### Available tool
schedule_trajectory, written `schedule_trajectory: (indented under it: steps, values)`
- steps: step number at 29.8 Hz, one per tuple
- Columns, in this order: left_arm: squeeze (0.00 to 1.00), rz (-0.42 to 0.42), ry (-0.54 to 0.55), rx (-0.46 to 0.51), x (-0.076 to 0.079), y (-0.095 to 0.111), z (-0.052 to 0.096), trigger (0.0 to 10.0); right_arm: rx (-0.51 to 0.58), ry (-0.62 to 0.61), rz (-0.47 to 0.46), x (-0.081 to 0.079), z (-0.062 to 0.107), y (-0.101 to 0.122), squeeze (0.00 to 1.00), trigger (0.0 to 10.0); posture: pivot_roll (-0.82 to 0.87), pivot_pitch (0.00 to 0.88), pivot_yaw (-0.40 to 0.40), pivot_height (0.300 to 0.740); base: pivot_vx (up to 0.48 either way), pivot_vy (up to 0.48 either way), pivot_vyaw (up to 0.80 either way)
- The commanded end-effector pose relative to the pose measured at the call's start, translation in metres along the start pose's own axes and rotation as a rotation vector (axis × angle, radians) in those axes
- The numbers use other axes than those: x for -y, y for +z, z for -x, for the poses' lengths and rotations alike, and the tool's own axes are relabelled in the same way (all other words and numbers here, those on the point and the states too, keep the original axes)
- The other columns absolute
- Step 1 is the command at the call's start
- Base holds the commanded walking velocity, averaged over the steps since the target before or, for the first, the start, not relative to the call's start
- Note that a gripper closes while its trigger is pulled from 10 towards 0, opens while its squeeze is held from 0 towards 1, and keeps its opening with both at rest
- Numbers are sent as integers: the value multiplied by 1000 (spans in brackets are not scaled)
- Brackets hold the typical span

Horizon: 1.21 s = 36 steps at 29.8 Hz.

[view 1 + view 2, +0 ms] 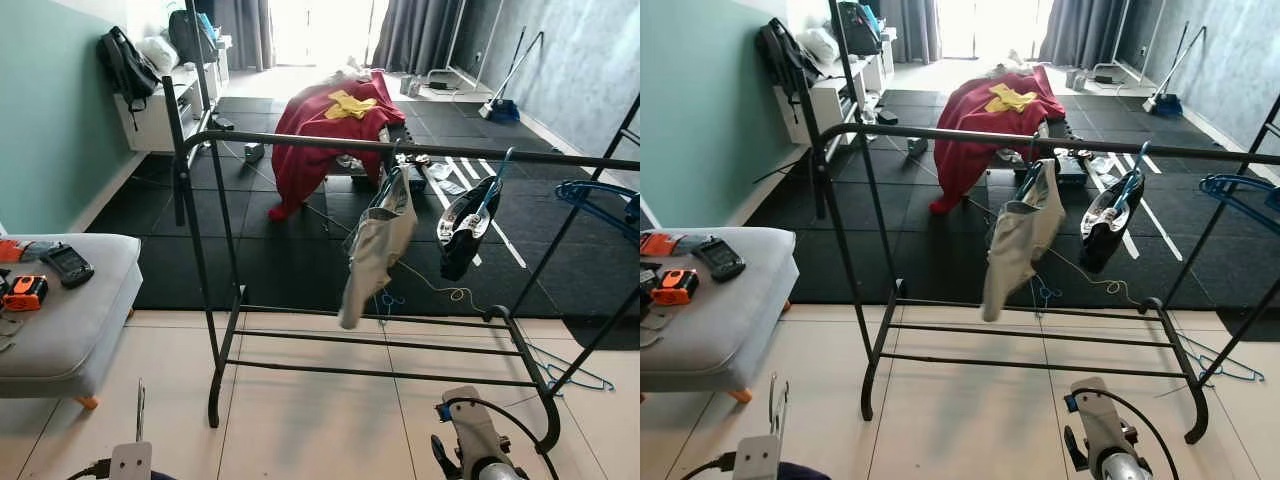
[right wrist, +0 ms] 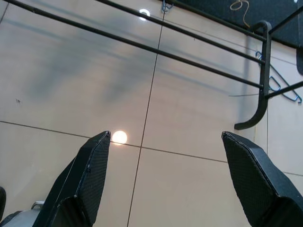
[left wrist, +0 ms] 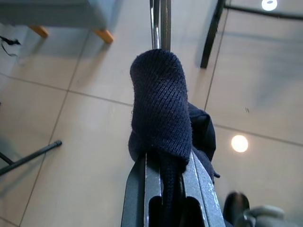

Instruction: Hang hanger

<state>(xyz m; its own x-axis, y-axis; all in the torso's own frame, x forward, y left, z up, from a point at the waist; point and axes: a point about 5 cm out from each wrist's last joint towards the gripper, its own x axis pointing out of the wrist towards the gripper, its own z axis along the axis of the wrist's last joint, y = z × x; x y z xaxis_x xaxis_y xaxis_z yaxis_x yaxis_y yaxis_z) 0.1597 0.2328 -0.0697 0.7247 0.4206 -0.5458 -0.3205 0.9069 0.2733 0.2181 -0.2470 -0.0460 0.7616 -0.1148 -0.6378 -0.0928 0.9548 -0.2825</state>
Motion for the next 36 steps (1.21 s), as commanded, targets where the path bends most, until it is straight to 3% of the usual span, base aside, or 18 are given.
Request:
schedule_trajectory:
  steps: [1,12,25,36]
  values:
    - [0,-9,9,67,-1,10,-2,10000,-26,-1,-1,2,1,-3,0,10000,67,0,-28,740,0,0,0]
    - [0,-12,8,101,0,15,-2,10000,6,19,17,-2,-2,4,0,10000,48,0,-34,740,0,0,0]
    - [0,1,-9,188,0,17,8,10000,11,37,19,1,0,1,0,10000,46,0,-36,740,0,0,0]
    - [0,-10,-7,156,4,7,13,10000,-39,15,31,11,5,-12,0,10000,35,0,-55,740,0,0,0]
